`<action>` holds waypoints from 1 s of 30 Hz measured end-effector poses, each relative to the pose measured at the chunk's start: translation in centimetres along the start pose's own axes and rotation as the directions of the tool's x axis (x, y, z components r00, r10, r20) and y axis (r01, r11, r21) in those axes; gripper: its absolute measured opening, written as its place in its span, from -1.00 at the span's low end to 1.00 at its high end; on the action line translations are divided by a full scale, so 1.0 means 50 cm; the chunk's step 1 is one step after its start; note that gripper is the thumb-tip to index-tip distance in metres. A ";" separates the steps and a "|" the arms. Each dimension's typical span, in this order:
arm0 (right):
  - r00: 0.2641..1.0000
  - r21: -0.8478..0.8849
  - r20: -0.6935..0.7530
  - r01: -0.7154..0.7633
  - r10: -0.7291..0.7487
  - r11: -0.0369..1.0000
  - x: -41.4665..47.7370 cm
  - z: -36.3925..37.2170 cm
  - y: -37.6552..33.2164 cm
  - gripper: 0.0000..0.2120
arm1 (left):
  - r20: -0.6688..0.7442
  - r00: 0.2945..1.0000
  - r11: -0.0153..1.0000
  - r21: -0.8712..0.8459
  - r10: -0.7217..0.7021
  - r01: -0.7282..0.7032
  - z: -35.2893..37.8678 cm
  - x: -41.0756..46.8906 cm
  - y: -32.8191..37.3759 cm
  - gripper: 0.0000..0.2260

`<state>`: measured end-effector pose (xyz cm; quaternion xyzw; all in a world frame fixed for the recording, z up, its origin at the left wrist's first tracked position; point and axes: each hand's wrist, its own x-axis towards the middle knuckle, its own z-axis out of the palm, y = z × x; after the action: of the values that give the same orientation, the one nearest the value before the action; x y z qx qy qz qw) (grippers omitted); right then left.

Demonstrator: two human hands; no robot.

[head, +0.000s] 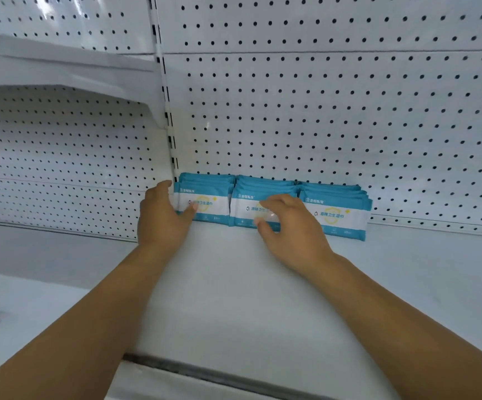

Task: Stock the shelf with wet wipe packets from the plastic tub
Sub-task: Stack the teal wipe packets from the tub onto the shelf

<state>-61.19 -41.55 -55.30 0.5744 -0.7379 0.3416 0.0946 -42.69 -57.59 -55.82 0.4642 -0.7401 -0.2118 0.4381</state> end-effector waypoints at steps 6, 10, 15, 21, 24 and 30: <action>0.985 -0.041 0.162 -0.048 0.054 0.998 -0.013 -0.080 0.000 -0.49 | 0.108 0.982 0.980 0.108 0.157 -0.169 -0.059 -0.075 0.044 -0.48; 0.980 -0.113 0.187 -0.047 0.068 0.992 -0.048 -0.167 0.007 -0.45 | 0.160 0.972 0.972 0.133 0.170 -0.192 -0.073 -0.140 0.098 -0.51; 0.987 -0.161 0.135 -0.067 0.090 0.985 -0.095 -0.294 0.031 -0.41 | 0.201 0.948 0.957 0.104 0.247 -0.272 -0.066 -0.196 0.194 -0.52; 0.987 -0.186 0.033 -0.148 0.157 0.971 -0.177 -0.461 0.080 -0.40 | 0.247 0.899 0.928 0.003 0.360 -0.373 -0.023 -0.262 0.362 -0.49; 0.976 -0.217 0.014 -0.208 0.216 0.954 -0.253 -0.540 0.116 -0.41 | 0.292 0.860 0.906 -0.065 0.419 -0.419 0.015 -0.315 0.445 -0.49; 0.917 -0.362 -0.045 -0.384 0.396 0.849 -0.459 -0.707 0.224 -0.39 | 0.424 0.720 0.828 -0.165 0.550 -0.535 0.111 -0.463 0.602 -0.46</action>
<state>-72.97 -0.73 -45.45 0.3905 -0.8905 0.2021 0.1167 -58.17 -23.46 -47.51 0.1576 -0.9211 -0.1878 0.3023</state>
